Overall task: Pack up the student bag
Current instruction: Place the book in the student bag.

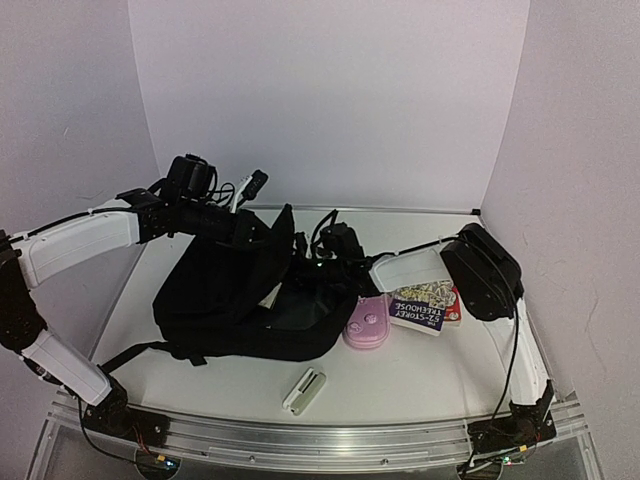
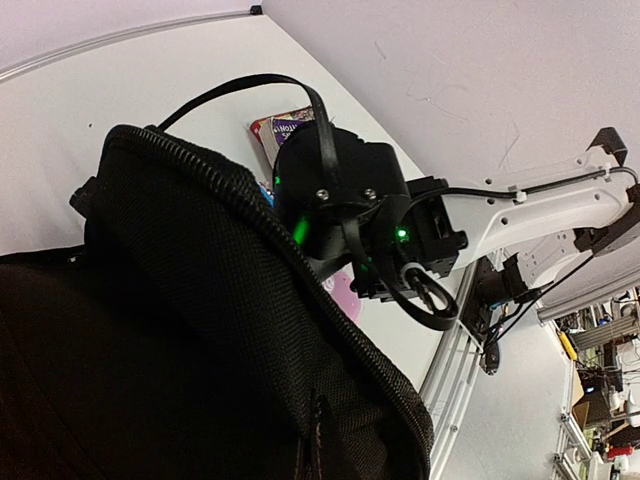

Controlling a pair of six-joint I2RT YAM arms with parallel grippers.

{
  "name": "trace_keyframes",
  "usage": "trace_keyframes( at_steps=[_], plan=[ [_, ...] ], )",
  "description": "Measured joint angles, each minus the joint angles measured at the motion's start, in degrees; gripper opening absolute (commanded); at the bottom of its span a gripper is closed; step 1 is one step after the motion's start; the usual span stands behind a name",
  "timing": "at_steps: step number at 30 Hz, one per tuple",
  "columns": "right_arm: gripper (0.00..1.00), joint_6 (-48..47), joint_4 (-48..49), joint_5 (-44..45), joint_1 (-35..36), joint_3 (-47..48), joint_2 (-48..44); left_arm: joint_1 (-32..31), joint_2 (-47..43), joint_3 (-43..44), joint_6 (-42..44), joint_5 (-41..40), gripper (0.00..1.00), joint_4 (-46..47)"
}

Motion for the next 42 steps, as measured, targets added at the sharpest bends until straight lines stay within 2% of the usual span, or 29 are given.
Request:
trace_keyframes(
  at_steps=[6,12,21,26,29,34,42],
  plan=[
    [0.15,-1.7,-1.4,2.0,0.2,5.5,4.4,0.3,0.1,-0.4,-1.1,0.3,0.0,1.2],
    [0.43,-4.5,-4.3,6.0,0.7,7.8,5.5,0.8,0.2,-1.0,-2.6,0.0,0.0,2.1],
    [0.72,-11.1,-10.6,12.9,0.4,7.8,4.9,1.5,0.2,-2.4,-5.1,-1.8,0.0,3.4],
    [0.89,-14.2,-14.7,16.6,0.4,3.4,-0.8,3.5,0.1,-2.8,-8.5,-4.3,0.0,4.4],
    [0.94,-16.3,-16.7,18.6,0.4,-0.3,-6.4,4.9,-0.1,-4.0,-10.4,-4.8,0.0,5.8],
    [0.95,-19.3,-20.8,23.0,0.4,-5.6,-17.3,6.2,-0.2,-4.9,-12.6,-5.1,0.0,7.0],
    [0.97,-21.1,-32.9,31.5,-1.2,-18.1,-37.1,6.9,-0.8,-8.0,-14.4,-5.4,0.0,10.0]
  ],
)
